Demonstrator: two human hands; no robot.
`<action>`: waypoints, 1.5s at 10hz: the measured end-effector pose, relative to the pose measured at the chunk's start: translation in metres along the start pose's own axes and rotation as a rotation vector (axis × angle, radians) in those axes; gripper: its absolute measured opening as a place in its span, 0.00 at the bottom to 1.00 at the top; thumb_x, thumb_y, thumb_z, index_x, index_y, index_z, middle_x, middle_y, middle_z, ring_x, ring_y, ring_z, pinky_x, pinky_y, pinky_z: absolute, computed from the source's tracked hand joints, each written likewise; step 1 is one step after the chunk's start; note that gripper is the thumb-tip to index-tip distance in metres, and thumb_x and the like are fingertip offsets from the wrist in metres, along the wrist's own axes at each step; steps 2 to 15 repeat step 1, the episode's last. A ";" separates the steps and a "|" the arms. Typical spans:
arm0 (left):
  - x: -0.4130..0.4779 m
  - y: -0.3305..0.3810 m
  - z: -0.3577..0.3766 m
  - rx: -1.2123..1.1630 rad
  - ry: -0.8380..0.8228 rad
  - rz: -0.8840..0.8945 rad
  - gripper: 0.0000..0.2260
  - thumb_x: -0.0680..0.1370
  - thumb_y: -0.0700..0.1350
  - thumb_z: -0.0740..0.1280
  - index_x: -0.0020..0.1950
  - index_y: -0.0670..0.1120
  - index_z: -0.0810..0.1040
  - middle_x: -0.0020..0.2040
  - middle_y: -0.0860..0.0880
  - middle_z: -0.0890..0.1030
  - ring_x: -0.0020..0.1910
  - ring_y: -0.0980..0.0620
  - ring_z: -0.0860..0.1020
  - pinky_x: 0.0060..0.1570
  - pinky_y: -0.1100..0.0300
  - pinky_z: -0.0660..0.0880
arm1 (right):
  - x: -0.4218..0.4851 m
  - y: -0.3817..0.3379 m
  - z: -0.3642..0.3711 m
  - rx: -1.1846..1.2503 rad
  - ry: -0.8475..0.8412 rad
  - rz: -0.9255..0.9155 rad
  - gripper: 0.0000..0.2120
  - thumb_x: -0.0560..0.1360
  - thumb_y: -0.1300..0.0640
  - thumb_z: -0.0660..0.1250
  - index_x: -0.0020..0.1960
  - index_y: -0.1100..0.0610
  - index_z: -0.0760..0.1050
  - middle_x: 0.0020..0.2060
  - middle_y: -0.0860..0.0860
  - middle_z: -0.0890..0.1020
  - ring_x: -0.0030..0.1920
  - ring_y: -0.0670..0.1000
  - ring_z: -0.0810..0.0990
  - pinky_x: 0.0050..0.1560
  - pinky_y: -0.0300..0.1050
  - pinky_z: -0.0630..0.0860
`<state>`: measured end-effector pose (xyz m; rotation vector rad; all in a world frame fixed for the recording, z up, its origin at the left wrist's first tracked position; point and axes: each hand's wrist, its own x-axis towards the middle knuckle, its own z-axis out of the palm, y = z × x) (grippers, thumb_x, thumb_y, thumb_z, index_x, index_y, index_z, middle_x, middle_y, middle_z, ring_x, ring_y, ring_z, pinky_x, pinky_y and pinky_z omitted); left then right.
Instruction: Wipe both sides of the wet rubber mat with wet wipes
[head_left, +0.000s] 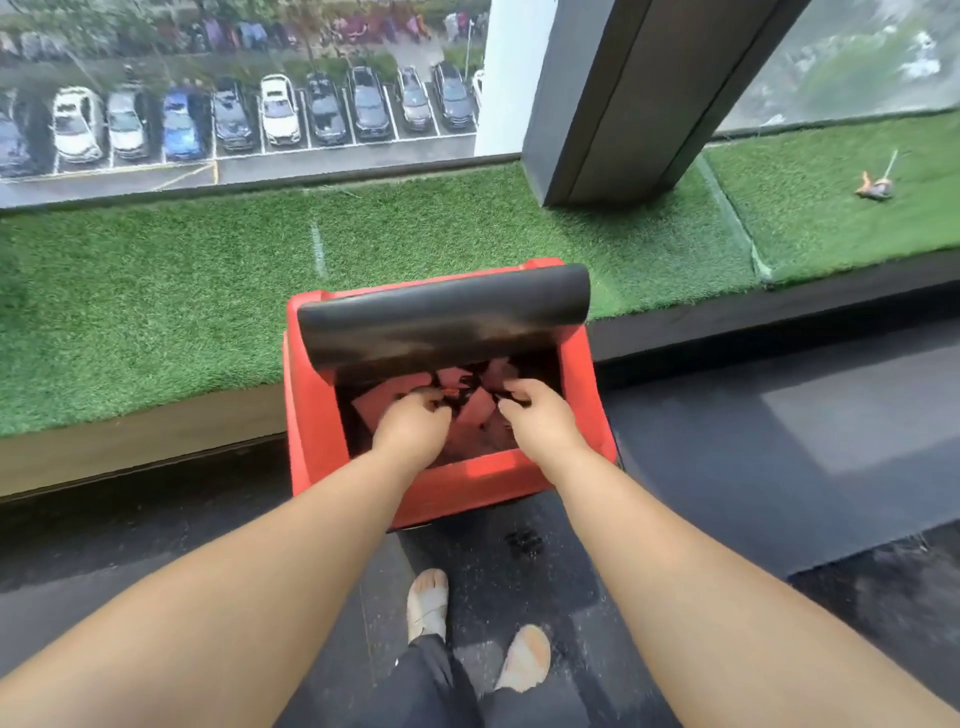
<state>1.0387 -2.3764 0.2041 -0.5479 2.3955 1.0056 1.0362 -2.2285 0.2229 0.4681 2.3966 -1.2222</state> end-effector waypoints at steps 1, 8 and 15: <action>-0.016 0.020 0.010 -0.061 0.000 0.065 0.10 0.78 0.47 0.62 0.55 0.50 0.80 0.56 0.47 0.81 0.55 0.47 0.77 0.55 0.57 0.73 | -0.016 0.008 -0.021 0.145 0.005 -0.015 0.14 0.77 0.59 0.63 0.62 0.57 0.74 0.61 0.53 0.77 0.61 0.51 0.75 0.62 0.43 0.70; -0.016 0.020 0.010 -0.061 0.000 0.065 0.10 0.78 0.47 0.62 0.55 0.50 0.80 0.56 0.47 0.81 0.55 0.47 0.77 0.55 0.57 0.73 | -0.016 0.008 -0.021 0.145 0.005 -0.015 0.14 0.77 0.59 0.63 0.62 0.57 0.74 0.61 0.53 0.77 0.61 0.51 0.75 0.62 0.43 0.70; -0.016 0.020 0.010 -0.061 0.000 0.065 0.10 0.78 0.47 0.62 0.55 0.50 0.80 0.56 0.47 0.81 0.55 0.47 0.77 0.55 0.57 0.73 | -0.016 0.008 -0.021 0.145 0.005 -0.015 0.14 0.77 0.59 0.63 0.62 0.57 0.74 0.61 0.53 0.77 0.61 0.51 0.75 0.62 0.43 0.70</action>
